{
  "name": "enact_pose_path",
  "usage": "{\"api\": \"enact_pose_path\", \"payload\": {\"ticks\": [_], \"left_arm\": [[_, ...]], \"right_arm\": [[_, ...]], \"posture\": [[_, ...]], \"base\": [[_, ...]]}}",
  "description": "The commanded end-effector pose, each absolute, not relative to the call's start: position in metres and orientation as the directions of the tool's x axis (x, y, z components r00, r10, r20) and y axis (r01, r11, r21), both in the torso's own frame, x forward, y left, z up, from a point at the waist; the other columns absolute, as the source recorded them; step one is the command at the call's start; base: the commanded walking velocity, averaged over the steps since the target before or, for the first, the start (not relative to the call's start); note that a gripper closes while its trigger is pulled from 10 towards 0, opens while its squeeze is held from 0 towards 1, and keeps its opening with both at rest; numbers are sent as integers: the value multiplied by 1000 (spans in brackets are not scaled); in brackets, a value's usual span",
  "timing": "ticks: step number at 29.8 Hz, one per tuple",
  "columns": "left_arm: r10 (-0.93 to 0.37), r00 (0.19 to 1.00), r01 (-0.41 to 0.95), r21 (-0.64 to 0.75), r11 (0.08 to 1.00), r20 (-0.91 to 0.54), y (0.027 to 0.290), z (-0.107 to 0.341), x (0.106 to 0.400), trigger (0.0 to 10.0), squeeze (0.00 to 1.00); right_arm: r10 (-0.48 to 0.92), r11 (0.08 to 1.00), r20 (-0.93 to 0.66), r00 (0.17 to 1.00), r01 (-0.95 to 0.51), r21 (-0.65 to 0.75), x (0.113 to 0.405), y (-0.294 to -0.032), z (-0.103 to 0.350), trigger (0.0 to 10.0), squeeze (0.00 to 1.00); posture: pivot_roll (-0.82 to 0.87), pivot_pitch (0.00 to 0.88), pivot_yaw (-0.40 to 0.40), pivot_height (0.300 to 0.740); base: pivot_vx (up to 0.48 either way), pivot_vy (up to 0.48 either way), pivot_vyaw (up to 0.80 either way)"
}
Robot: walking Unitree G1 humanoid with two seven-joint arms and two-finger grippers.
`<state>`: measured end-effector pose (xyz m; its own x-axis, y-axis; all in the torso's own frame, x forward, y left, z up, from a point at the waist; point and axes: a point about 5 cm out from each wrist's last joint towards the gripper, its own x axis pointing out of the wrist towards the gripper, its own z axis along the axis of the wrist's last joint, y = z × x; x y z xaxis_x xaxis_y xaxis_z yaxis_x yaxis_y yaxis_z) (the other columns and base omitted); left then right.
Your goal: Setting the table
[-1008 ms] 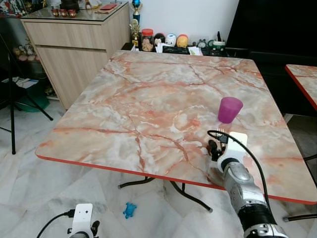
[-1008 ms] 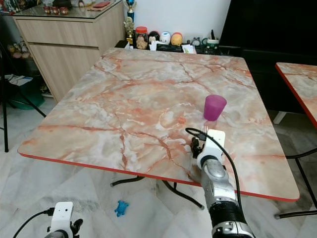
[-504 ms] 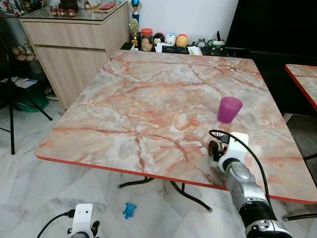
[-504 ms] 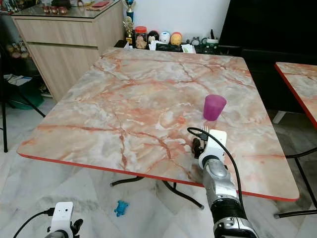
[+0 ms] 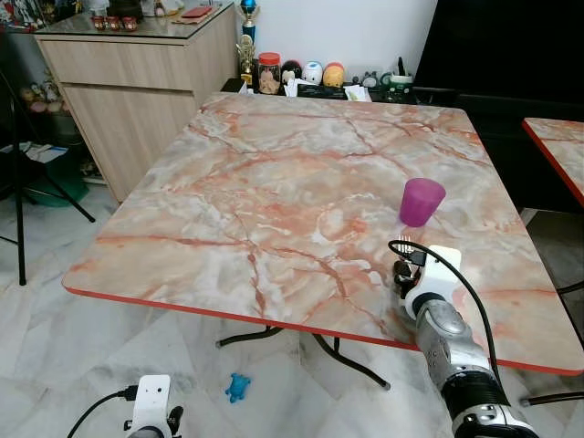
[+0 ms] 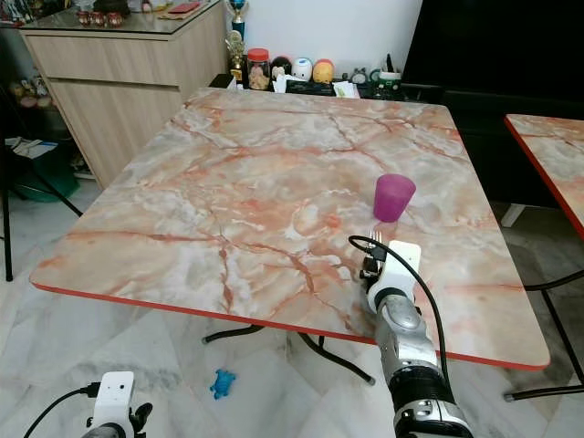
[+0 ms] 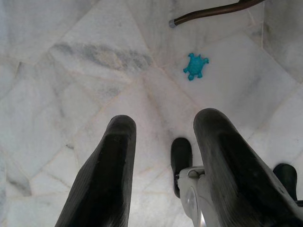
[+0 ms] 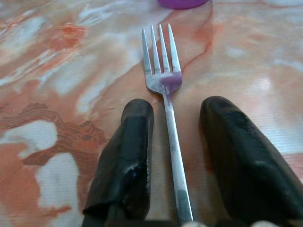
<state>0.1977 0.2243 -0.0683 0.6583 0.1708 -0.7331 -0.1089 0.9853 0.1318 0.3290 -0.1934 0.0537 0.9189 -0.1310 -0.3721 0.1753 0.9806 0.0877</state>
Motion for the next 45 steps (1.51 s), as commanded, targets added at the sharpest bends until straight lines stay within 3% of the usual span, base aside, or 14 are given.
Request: {"api": "enact_pose_path", "payload": {"ticks": [1, 28, 29, 30, 31, 35, 39, 45], "left_arm": [[177, 645, -117, 132, 984, -744, 228, -69, 195, 10000, 0], [173, 644, -113, 132, 985, -745, 226, -70, 195, 10000, 0], [174, 644, -113, 133, 985, -745, 226, -70, 195, 10000, 0], [176, 644, -114, 134, 984, -745, 227, -70, 195, 10000, 0], [177, 644, -114, 136, 984, -745, 227, -70, 194, 10000, 0], [180, 642, -113, 139, 984, -745, 228, -70, 194, 10000, 0], [182, 642, -113, 143, 983, -745, 229, -70, 193, 10000, 0], [184, 640, -109, 149, 983, -746, 230, -70, 193, 10000, 0]], "right_arm": [[-107, 981, -415, 903, 164, 104, 324, -186, 43, 0, 0], [-46, 994, -295, 954, 72, 79, 330, -170, 58, 118, 0], [-49, 995, -280, 959, 73, 73, 331, -171, 60, 4000, 0], [-51, 995, -258, 965, 70, 65, 331, -171, 63, 4000, 0], [-45, 997, -219, 975, 58, 56, 332, -170, 69, 10000, 0], [-12, 999, -44, 999, 14, 35, 330, -163, 91, 10000, 0], [-63, 998, 75, 995, 61, 29, 323, -164, 104, 10000, 0], [-86, 996, 189, 978, 87, 0, 314, -165, 121, 10000, 0]], "posture": [[56, 0, -5, 740], [51, 0, -10, 740], [51, 0, -10, 740], [52, 0, -10, 740], [51, 0, -11, 740], [56, 0, -13, 740], [53, 0, -11, 740], [47, 0, -9, 740]], "base": [[0, 0, 0], [0, 0, 0], [0, 0, 0], [0, 0, 0], [0, 0, 0], [0, 0, 0], [0, 0, 0], [0, 0, 0]]}}
